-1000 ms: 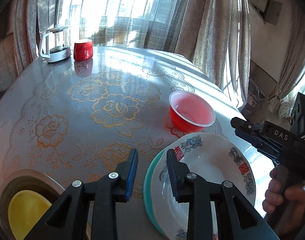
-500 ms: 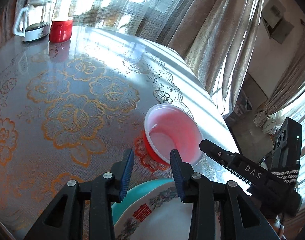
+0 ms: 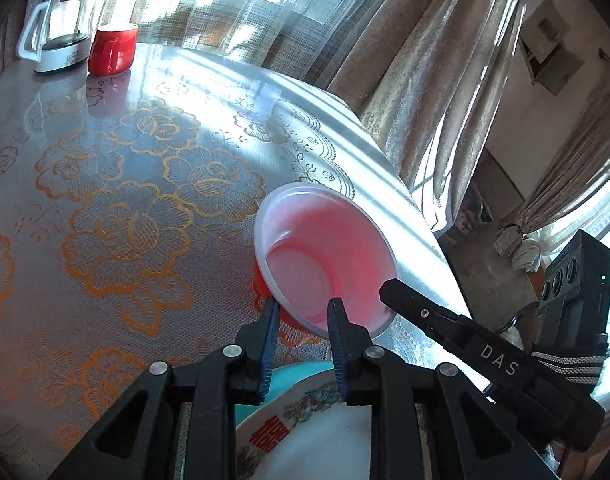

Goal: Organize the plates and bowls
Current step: 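Grasp the pink-red bowl rim with the right gripper and lift it, then carry the pink-red bowl over the steel bowl with the right gripper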

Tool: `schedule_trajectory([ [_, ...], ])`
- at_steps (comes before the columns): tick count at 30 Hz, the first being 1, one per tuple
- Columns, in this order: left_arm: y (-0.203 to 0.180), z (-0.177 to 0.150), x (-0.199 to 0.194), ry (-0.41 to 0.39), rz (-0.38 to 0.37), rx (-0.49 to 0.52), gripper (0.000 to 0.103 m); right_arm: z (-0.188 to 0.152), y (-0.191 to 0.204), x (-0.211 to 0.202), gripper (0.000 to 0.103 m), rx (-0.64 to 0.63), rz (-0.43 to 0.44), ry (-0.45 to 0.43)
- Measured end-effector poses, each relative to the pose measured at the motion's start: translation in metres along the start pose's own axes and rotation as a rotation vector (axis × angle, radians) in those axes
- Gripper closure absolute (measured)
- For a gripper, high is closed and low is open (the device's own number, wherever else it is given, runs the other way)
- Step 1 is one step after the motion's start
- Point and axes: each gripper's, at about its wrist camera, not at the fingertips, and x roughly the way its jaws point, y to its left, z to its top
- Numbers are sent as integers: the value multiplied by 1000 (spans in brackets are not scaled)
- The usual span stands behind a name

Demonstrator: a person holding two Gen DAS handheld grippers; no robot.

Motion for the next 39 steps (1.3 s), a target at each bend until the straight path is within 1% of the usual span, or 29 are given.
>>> schedule_trajectory([
  [7, 2, -13, -50, -89, 19, 40, 79, -10, 30, -20, 90, -46, 70, -30],
  [13, 7, -32, -89, -146, 53, 94, 79, -29, 54, -30, 90, -76, 122, -33],
  [17, 16, -47, -112, -176, 61, 100, 79, -45, 69, -40, 90, -97, 156, -40],
  [21, 22, -61, -129, -189, 56, 101, 79, -62, 82, -51, 90, -113, 179, -48],
  [28, 27, -90, -154, -199, 63, 122, 79, -89, 92, -67, 90, -120, 221, -50],
  [36, 37, -116, -170, -187, 57, 107, 79, -119, 106, -77, 90, -157, 244, -50],
  [39, 40, -125, -177, -185, 47, 102, 79, -129, 113, -80, 90, -173, 268, -48],
])
